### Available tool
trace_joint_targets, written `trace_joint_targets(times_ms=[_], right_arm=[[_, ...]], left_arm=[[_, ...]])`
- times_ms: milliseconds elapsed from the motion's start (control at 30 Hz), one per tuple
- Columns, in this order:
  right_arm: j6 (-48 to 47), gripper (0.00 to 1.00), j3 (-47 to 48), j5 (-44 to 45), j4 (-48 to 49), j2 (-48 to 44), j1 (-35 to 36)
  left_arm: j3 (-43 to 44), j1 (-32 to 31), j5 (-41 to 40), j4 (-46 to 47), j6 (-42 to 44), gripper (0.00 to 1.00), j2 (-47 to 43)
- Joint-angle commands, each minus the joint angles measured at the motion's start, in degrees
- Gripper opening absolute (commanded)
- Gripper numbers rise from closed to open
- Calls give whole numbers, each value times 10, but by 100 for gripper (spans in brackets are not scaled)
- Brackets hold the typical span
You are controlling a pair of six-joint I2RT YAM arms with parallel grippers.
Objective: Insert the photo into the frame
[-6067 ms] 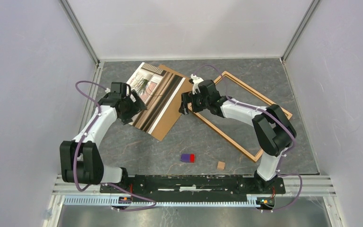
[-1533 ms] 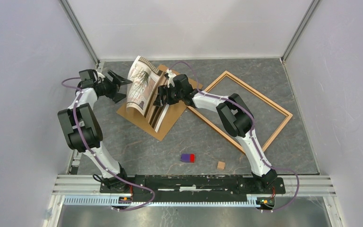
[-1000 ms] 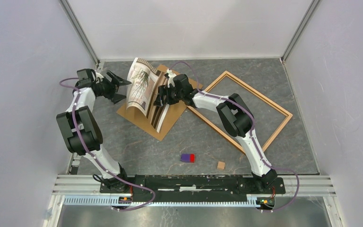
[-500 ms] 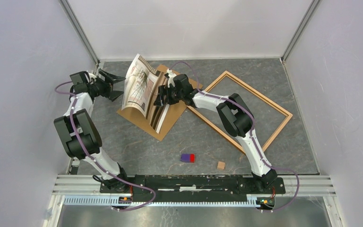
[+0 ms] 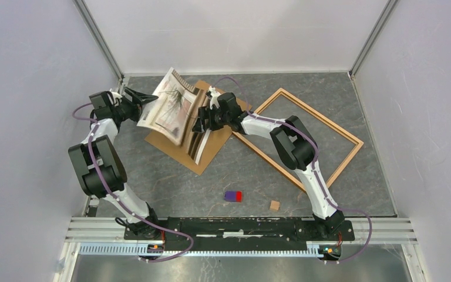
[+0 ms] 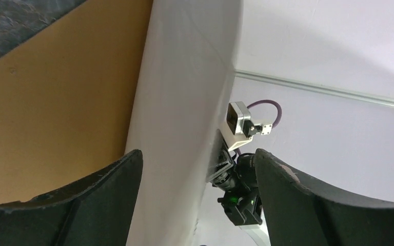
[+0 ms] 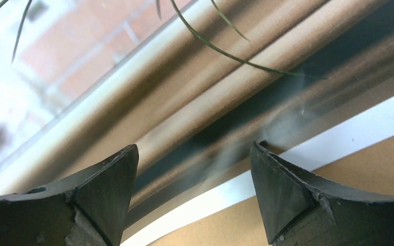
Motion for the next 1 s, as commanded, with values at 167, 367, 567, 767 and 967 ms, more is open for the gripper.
trace_joint_targets(times_ms=[167,367,567,767,967], right_arm=[[-19,88,-65,-20,-24,-53,-21],[-16,87,-71,-21,-24,-49,-27],[-20,87,-71,-13,-29,-56,-26],[-22,87,-66,-10,-34,-55,-26],[-22,87,-65,-11,-35,-53,-26]], left_arm=[[-35,-40,52,67,-44,93,-42],[2,-41,-15,-67,56,87,-67],[47,-49,-132,-226,167,84,-56],[79,-62,-180,-297,227,86,-23],[85,-62,-206,-322,255,80,-10]])
